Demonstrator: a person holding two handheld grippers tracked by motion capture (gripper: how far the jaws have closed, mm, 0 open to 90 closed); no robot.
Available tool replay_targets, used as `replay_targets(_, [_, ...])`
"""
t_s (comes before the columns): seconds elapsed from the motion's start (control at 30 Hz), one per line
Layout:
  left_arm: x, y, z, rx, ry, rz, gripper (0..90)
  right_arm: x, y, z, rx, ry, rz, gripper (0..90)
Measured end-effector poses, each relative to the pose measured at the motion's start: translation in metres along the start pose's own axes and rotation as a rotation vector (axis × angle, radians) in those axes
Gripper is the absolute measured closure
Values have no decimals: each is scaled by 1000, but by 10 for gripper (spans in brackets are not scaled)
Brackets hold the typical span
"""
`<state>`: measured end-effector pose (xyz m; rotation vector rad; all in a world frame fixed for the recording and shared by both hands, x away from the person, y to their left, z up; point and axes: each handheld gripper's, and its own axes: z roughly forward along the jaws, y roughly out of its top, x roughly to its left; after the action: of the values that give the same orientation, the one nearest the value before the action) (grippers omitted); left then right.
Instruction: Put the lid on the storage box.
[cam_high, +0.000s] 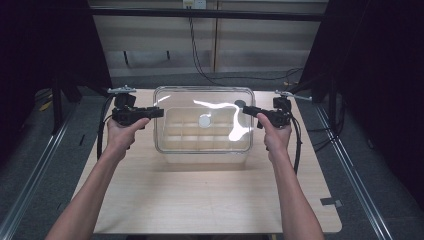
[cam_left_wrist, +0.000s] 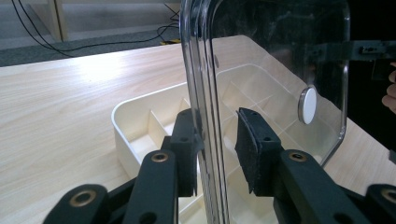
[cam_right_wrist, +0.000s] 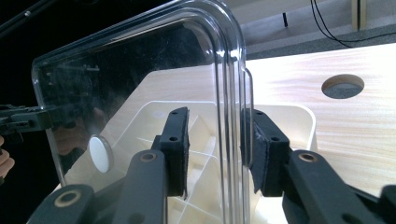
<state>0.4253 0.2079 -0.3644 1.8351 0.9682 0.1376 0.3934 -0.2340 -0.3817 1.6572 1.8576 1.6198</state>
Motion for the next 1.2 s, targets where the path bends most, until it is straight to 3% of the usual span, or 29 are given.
replay_targets(0.37, [11,-4,14,-17,-3,-73,672,-6,-1,12,23,-34,-7,595])
replay_targets(0.53, [15,-5,17,-9,-6,-77,670,-7,0,16,47,-53,-26,577])
replay_targets(0.73, [23,-7,27,6,-6,-102,651,-11,-2,25,52,-70,-16,558])
replay_targets(1.2, [37,-12,42,64,23,-116,621,-22,-7,47,93,-107,27,512])
